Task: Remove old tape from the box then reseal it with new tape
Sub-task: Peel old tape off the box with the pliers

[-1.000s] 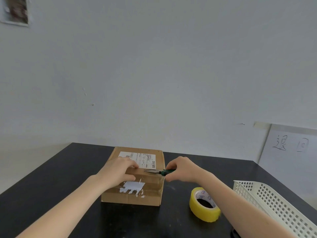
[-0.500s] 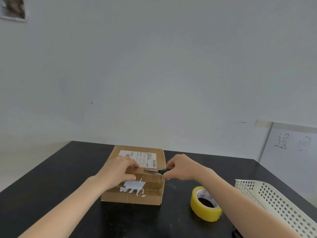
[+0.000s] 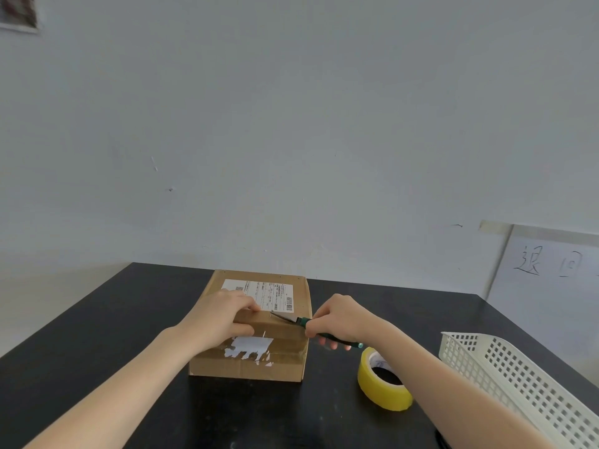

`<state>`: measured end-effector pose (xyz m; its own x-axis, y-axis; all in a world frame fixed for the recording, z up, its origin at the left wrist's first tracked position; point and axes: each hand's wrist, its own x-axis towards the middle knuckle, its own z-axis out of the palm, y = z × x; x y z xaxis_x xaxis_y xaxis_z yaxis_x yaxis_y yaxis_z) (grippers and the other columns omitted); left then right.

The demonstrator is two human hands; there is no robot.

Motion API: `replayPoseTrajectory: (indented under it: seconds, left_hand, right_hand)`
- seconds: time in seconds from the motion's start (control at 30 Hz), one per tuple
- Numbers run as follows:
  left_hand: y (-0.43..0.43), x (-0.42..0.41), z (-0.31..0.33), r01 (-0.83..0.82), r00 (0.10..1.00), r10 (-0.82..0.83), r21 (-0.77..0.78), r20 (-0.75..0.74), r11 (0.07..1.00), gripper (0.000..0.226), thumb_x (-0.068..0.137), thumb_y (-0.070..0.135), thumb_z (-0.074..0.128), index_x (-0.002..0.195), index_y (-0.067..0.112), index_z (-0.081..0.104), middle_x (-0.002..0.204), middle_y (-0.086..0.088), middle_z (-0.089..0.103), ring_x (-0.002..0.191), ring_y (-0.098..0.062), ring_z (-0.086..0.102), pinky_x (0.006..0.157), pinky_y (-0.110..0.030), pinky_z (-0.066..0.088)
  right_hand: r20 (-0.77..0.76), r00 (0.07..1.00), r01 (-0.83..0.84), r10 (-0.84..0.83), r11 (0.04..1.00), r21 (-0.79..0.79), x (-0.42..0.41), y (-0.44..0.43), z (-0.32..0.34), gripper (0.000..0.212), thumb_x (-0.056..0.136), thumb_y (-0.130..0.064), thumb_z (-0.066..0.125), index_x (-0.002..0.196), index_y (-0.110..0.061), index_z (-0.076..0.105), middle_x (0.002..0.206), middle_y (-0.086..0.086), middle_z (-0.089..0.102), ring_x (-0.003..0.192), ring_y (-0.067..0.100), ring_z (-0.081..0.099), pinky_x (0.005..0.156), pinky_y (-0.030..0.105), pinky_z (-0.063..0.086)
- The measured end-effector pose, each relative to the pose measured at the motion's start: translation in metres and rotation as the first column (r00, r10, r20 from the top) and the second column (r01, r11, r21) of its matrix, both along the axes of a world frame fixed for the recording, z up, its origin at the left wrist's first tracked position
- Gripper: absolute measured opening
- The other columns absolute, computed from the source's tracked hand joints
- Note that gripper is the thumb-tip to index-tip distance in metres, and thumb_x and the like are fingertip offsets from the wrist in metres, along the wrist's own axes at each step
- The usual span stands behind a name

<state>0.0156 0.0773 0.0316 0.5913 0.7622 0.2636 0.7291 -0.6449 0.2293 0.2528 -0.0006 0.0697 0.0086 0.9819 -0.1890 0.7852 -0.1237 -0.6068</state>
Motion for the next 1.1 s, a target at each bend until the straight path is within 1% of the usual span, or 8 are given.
replayPoseTrajectory:
  seconds: [0.13,0.23,0.43,0.57,0.67,0.77,0.9,1.1]
  left_hand:
    - [-0.001,0.000,0.000,0.001,1.000,-0.001,-0.001,0.002,1.000,0.039,0.086,0.042,0.064,0.123,0.035,0.056,0.134,0.016,0.052,0.122,-0.006,0.047,0.098,-0.025,0.040]
    - [0.000,0.000,-0.001,0.000,1.000,0.000,-0.002,0.008,1.000,0.039,0.085,0.043,0.064,0.123,0.036,0.056,0.132,0.017,0.053,0.119,-0.005,0.048,0.097,-0.024,0.040]
    - [0.000,0.000,-0.001,0.002,1.000,-0.002,-0.014,0.014,1.000,0.039,0.085,0.043,0.065,0.122,0.036,0.056,0.133,0.016,0.053,0.121,-0.006,0.047,0.099,-0.026,0.041]
    - [0.000,0.000,-0.001,0.002,1.000,-0.002,-0.008,0.015,1.000,0.039,0.084,0.042,0.065,0.122,0.035,0.057,0.132,0.016,0.054,0.120,-0.005,0.047,0.098,-0.026,0.042]
    - [-0.001,0.000,-0.001,0.001,1.000,-0.001,-0.008,0.021,1.000,0.039,0.084,0.042,0.066,0.122,0.036,0.057,0.131,0.016,0.054,0.121,-0.005,0.047,0.098,-0.026,0.042]
    - [0.000,0.000,-0.001,-0.004,1.000,0.005,-0.013,0.028,1.000,0.038,0.084,0.041,0.066,0.121,0.036,0.057,0.132,0.016,0.053,0.122,-0.006,0.047,0.099,-0.027,0.042]
    - [0.000,0.001,-0.001,-0.006,1.000,0.006,-0.010,0.019,1.000,0.038,0.085,0.042,0.065,0.121,0.036,0.057,0.133,0.016,0.053,0.123,-0.007,0.046,0.099,-0.027,0.041]
    - [0.002,0.000,-0.002,-0.001,1.000,0.001,0.002,0.014,1.000,0.038,0.084,0.043,0.065,0.120,0.036,0.058,0.130,0.017,0.054,0.119,-0.005,0.047,0.096,-0.026,0.043]
  right_hand:
    - [-0.034,0.999,0.027,-0.027,1.000,-0.001,-0.001,-0.002,-0.003,0.022,0.080,-0.027,0.065,0.075,-0.007,0.071,0.057,0.001,0.060,0.048,0.013,0.050,0.049,0.024,0.045]
    - [-0.037,0.999,0.040,-0.039,0.999,0.021,-0.002,-0.003,-0.006,0.021,0.082,-0.028,0.065,0.074,-0.009,0.070,0.055,-0.001,0.059,0.045,0.010,0.049,0.048,0.022,0.044]
    - [0.067,0.998,-0.018,0.015,0.998,0.052,-0.003,-0.005,-0.008,0.019,0.085,-0.034,0.064,0.078,-0.016,0.065,0.060,-0.004,0.058,0.053,0.009,0.051,0.050,0.019,0.044]
    - [0.102,0.994,-0.044,0.042,0.999,0.014,-0.002,-0.003,-0.002,0.025,0.084,-0.036,0.064,0.085,-0.012,0.069,0.068,-0.002,0.063,0.060,0.012,0.056,0.052,0.019,0.046]
    - [0.145,0.988,-0.056,0.052,0.998,0.021,-0.003,-0.001,0.003,0.033,0.081,-0.036,0.064,0.092,-0.007,0.072,0.070,0.000,0.066,0.060,0.011,0.058,0.054,0.018,0.047]
    - [0.168,0.984,-0.071,0.066,0.997,0.022,-0.006,0.002,0.007,0.033,0.078,-0.036,0.065,0.088,-0.005,0.073,0.068,0.003,0.066,0.058,0.013,0.057,0.058,0.020,0.050]
    - [0.142,0.988,-0.061,0.062,0.998,-0.011,-0.007,0.003,0.007,0.026,0.078,-0.032,0.065,0.081,-0.007,0.071,0.065,0.005,0.063,0.057,0.018,0.054,0.054,0.024,0.049]
    - [0.088,0.996,-0.018,0.017,1.000,0.000,-0.008,0.000,0.001,0.022,0.080,-0.030,0.065,0.076,-0.009,0.069,0.057,0.000,0.058,0.049,0.014,0.050,0.051,0.023,0.045]
